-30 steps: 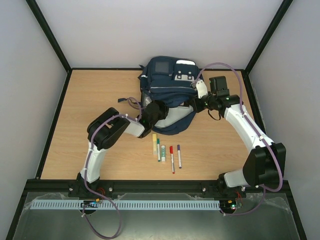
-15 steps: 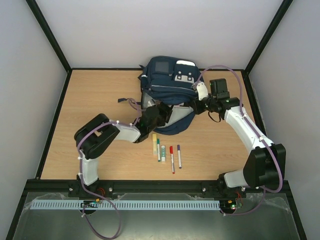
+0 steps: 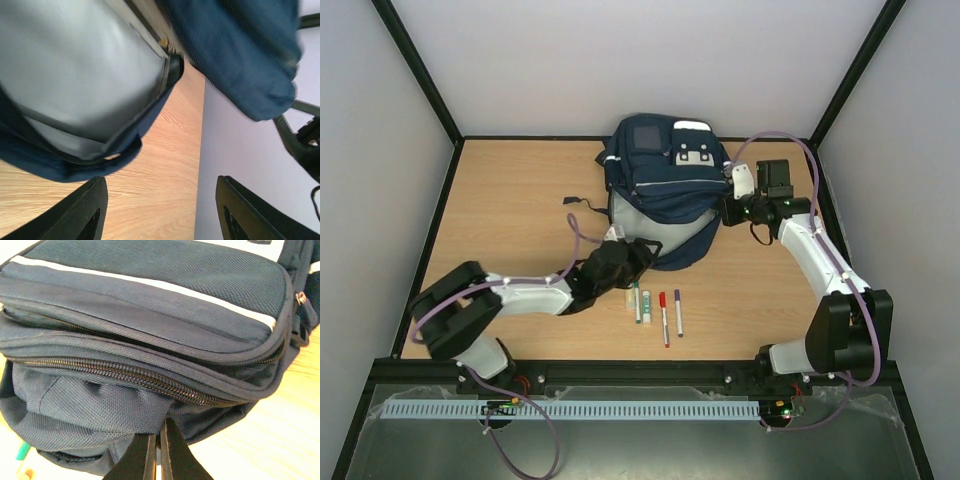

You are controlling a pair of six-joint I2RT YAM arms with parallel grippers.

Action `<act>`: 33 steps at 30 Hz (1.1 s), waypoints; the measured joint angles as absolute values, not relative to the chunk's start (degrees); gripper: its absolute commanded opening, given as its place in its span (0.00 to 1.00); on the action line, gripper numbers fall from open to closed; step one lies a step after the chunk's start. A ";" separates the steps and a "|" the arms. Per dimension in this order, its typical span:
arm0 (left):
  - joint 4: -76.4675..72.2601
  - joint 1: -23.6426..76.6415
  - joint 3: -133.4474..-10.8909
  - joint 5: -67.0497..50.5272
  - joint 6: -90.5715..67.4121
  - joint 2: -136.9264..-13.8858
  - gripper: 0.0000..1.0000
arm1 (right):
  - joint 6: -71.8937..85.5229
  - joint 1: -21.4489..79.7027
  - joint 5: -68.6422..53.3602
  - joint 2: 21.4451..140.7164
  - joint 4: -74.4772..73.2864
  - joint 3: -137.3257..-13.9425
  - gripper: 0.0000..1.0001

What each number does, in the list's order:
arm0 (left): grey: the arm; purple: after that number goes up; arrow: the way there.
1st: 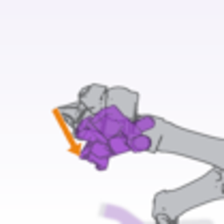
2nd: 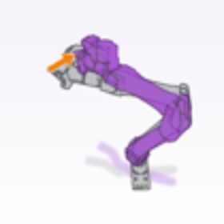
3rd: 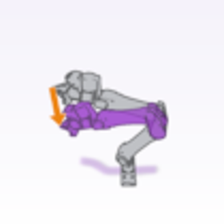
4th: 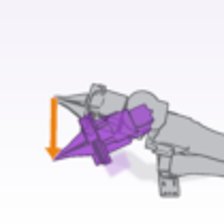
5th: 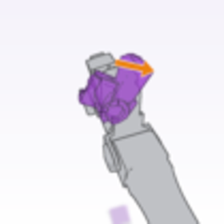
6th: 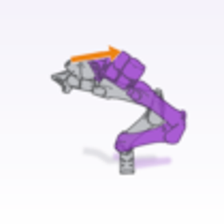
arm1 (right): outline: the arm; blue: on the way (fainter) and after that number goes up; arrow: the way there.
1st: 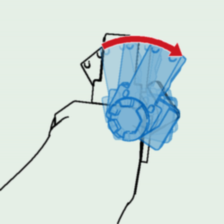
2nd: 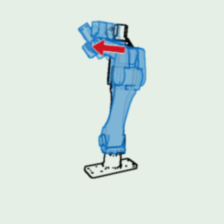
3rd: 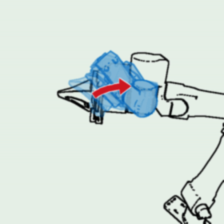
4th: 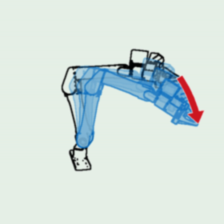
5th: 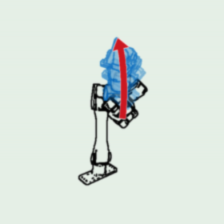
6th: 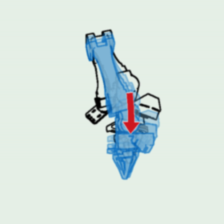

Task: Pack the student bag
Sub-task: Place the book in the student bag.

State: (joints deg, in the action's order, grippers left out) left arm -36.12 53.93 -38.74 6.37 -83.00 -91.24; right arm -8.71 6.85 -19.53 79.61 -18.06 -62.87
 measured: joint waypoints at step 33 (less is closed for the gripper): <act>2.17 26.00 -34.09 -7.09 -46.74 -70.83 0.86 | -20.99 37.21 -8.43 92.05 -28.25 -71.00 0.47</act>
